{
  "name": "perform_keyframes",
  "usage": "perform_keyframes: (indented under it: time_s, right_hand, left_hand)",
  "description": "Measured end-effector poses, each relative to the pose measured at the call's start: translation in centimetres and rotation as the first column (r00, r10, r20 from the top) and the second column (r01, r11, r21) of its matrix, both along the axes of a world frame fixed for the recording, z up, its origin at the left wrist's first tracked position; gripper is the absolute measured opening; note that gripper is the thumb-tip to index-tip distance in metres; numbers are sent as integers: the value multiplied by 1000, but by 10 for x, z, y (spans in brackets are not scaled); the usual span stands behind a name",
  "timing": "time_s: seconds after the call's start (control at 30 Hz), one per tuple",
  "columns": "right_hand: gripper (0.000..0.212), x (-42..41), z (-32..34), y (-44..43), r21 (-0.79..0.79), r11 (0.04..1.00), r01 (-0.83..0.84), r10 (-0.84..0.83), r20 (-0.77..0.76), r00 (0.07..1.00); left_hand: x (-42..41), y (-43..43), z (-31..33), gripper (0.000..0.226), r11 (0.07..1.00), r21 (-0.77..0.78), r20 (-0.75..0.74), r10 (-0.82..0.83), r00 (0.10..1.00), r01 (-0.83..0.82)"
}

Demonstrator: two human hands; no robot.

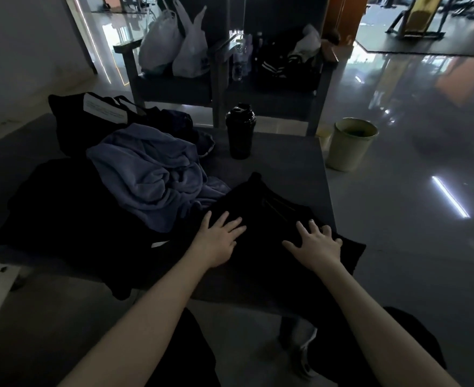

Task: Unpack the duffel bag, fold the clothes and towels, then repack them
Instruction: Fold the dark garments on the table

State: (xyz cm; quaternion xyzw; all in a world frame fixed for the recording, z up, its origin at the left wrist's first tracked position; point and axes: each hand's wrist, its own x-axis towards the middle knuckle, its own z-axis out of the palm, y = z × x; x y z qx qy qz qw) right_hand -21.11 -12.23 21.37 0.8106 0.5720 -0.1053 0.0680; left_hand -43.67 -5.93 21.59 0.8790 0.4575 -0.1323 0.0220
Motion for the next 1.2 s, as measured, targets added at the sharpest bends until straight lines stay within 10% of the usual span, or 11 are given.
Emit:
perform_keyframes:
  time_s: [0.2, 0.6, 0.8, 0.97, 1.2]
  right_hand:
    - [80, -10, 6, -17, -10, 994, 113, -113, 39, 993]
    - [73, -23, 1, -35, 107, 989, 102, -108, 46, 993]
    - [71, -12, -29, -37, 269, 937, -224, 252, -74, 965]
    - [75, -9, -38, -33, 315, 941, -120, 186, -187, 964]
    - [73, -10, -41, -23, 246, 966, -82, 121, -150, 981]
  left_hand:
    - [36, 8, -4, 58, 969, -51, 130, 247, 960, -242]
    - [61, 48, -9, 52, 998, 54, 53, -11, 999, 8]
    - [54, 59, -5, 50, 978, 12, 633, 153, 759, -207]
    - [20, 86, -13, 52, 878, -196, 463, 476, 748, -438]
    - [-43, 99, -22, 50, 888, 98, 106, 439, 892, -448]
